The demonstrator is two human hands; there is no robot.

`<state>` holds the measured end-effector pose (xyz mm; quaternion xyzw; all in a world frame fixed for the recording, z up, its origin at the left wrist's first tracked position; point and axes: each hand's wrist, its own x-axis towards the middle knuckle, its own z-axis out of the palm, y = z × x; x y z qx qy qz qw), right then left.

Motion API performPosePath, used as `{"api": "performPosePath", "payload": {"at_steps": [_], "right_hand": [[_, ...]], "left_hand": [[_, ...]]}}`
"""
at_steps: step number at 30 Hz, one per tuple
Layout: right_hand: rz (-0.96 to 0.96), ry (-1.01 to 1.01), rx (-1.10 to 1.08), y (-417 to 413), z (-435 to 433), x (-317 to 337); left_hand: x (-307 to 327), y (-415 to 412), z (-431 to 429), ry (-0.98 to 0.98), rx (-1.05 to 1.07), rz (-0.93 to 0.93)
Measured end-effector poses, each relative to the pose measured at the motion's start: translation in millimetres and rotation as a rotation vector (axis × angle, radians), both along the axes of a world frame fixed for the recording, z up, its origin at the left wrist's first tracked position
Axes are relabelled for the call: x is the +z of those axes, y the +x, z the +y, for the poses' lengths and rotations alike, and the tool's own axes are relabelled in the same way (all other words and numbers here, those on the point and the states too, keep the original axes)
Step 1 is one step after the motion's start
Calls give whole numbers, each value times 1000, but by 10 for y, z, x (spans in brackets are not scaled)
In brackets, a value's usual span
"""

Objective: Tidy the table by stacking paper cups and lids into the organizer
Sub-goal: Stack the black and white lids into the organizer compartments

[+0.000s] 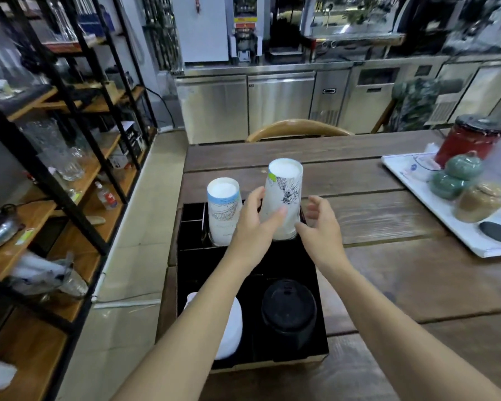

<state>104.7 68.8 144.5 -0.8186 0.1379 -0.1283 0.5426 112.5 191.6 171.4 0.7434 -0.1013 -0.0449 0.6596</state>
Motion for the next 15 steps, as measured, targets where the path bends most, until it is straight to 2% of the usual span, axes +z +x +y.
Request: {"api": "performPosePath", "payload": {"at_steps": [6,15], "right_hand": [[5,16,185,-26,12,-68],[0,-24,221,-22,52,-47]], "left_hand": [[-103,227,-194,-91,-31,120],[-185,372,-233,-200,9,153]]}}
